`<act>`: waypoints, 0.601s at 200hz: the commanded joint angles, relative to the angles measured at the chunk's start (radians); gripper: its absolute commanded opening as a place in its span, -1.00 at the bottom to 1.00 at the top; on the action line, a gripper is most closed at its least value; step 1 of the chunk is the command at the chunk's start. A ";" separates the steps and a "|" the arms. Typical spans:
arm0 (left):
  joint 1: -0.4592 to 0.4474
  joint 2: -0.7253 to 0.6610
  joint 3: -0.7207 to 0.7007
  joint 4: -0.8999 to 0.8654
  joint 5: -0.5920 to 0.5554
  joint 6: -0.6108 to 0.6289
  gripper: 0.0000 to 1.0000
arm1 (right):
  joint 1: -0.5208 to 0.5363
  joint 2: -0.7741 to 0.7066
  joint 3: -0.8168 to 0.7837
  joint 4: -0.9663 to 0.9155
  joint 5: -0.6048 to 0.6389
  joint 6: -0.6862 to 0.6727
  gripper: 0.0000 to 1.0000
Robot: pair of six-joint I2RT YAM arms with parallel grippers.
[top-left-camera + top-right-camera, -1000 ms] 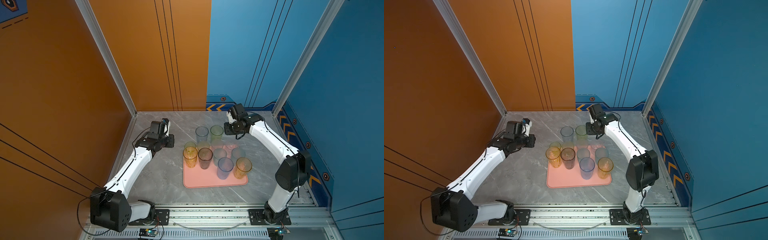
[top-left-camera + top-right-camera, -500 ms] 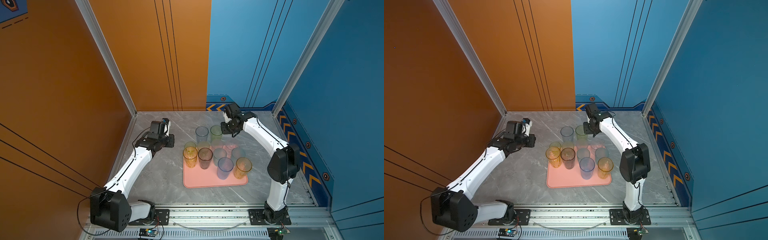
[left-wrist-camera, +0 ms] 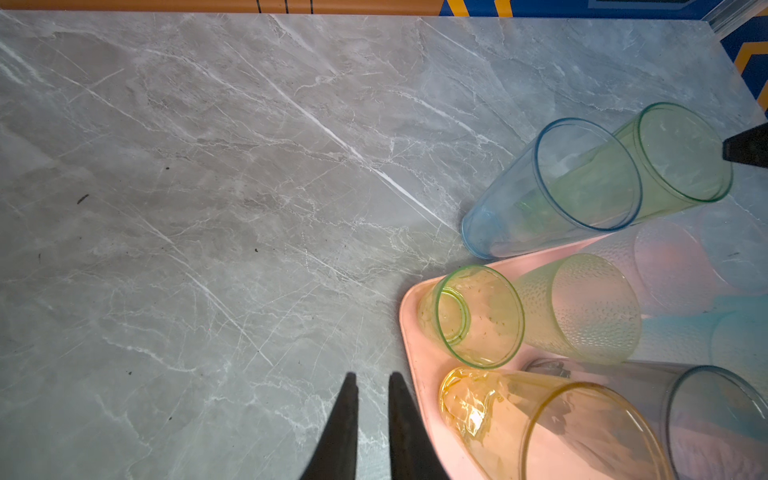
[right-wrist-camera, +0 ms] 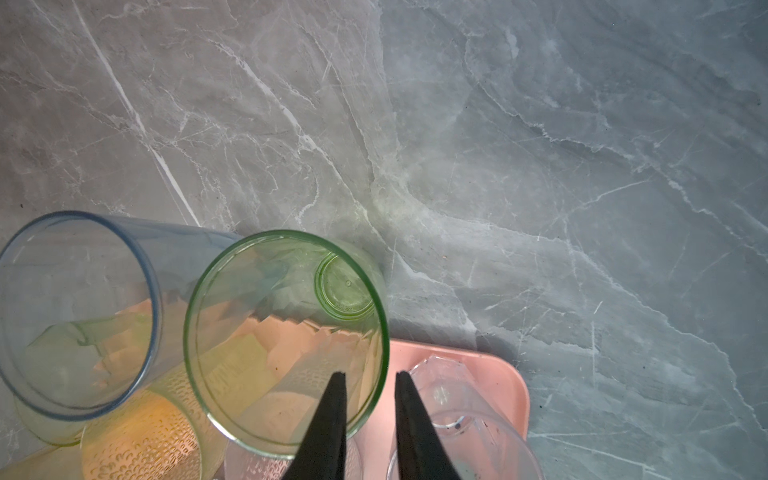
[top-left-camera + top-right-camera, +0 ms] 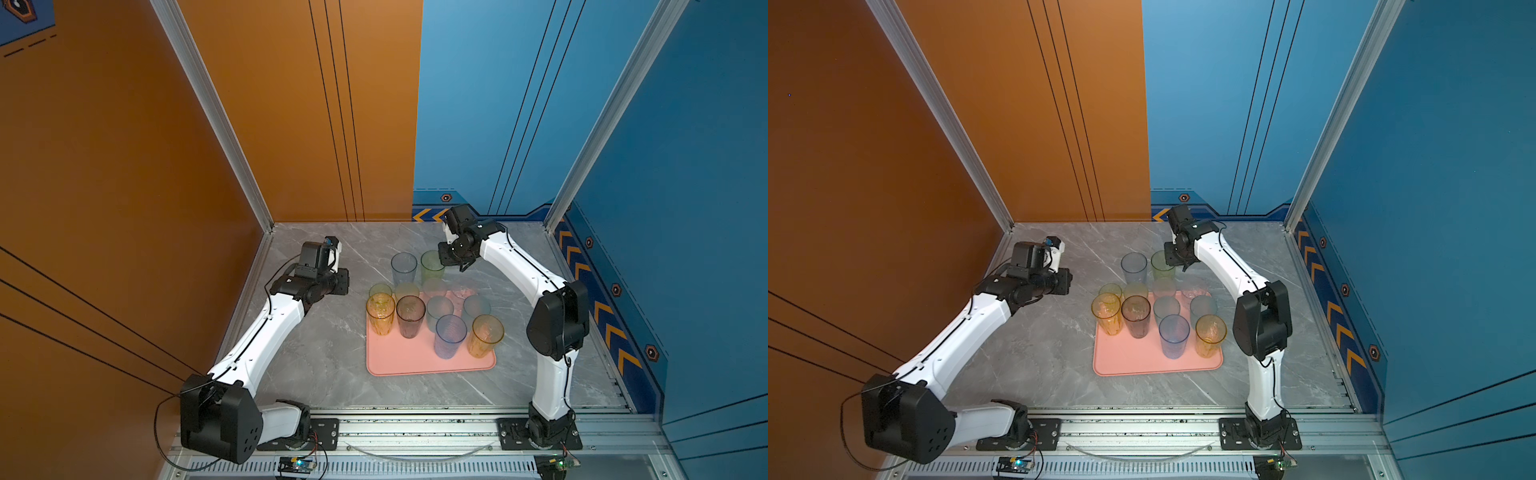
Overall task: Place the glasses into the tray
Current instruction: Pick up the glass from the center of the table.
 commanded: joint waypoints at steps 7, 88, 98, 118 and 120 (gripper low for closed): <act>0.001 -0.008 -0.017 0.008 0.017 0.015 -0.66 | 0.003 0.026 0.048 -0.041 0.035 -0.019 -0.60; 0.002 -0.004 -0.019 0.013 0.019 0.019 -0.67 | -0.003 0.071 0.091 -0.066 0.045 -0.026 -0.66; 0.002 -0.004 -0.019 0.013 0.019 0.018 -0.67 | -0.003 0.071 0.097 -0.067 0.045 -0.026 -0.65; 0.002 0.000 -0.019 0.015 0.022 0.019 -0.67 | -0.003 0.101 0.105 -0.069 0.046 -0.026 -0.65; 0.002 0.000 -0.019 0.015 0.023 0.019 -0.67 | -0.003 0.102 0.107 -0.069 0.045 -0.026 -0.65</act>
